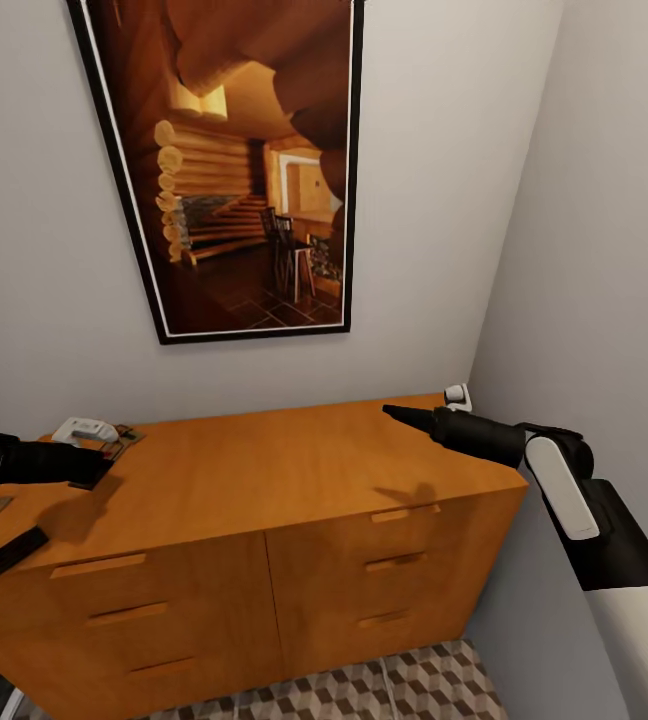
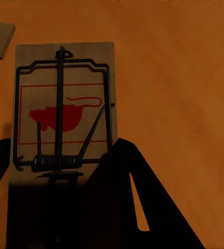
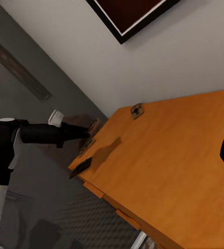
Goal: Take the four mousetraps from the cabinet in the bathroom and place them on the bathroom floor. Make sure all four end up on the same floor surface, and ensure that at least two of them are either under or directly next to the same bathroom sink.
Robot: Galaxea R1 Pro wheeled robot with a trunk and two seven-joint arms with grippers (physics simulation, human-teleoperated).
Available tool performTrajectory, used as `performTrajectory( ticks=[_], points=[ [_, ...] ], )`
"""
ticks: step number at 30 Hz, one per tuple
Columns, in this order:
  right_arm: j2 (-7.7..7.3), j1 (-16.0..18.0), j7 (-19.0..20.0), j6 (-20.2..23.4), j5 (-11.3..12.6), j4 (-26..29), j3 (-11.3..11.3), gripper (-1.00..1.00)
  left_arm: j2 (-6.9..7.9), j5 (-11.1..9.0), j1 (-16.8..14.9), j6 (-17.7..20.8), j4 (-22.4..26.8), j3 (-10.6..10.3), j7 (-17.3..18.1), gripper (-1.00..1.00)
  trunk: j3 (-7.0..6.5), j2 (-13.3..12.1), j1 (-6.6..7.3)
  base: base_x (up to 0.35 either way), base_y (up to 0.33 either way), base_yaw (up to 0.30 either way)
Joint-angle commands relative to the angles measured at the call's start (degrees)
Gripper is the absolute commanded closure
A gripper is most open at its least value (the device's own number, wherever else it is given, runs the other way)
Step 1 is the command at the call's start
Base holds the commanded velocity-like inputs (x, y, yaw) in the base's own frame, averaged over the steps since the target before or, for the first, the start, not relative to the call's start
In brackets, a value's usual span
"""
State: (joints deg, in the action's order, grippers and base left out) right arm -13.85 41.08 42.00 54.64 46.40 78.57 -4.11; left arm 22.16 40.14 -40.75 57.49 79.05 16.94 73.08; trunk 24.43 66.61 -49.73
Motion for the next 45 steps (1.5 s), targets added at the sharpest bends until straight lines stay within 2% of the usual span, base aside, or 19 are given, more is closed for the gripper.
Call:
performTrajectory(
  ticks=[1,37,43,45],
  points=[
    [-0.03,0.05,0.11,0.21,0.01,-0.03,-0.03,-1.0,-0.01,0.64,-0.07,0.27,0.05,0.03,0.66,1.0,-0.12,-0.37,0.22,0.0,0.0,0.0],
    [0.1,0.05,-0.01,0.05,-0.06,-1.09,-0.06,-1.0,-0.1,0.68,0.03,0.25,-0.13,-0.23,0.66,1.0,-6.58,-14.81,8.13,0.0,0.0,0.0],
    [0.08,0.05,-0.92,0.03,-0.2,-1.01,-0.07,-1.0,-0.1,0.64,0.05,0.25,-0.4,-0.24,0.66,1.0,-7.66,-17.22,9.45,0.0,0.0,0.0],
    [0.15,0.05,-2.35,0.03,-0.34,-0.88,-0.09,-1.0,-0.11,0.64,0.05,0.25,-0.46,-0.24,0.66,1.0,-8.02,-18.02,9.89,0.0,0.0,0.0]
  ],
)
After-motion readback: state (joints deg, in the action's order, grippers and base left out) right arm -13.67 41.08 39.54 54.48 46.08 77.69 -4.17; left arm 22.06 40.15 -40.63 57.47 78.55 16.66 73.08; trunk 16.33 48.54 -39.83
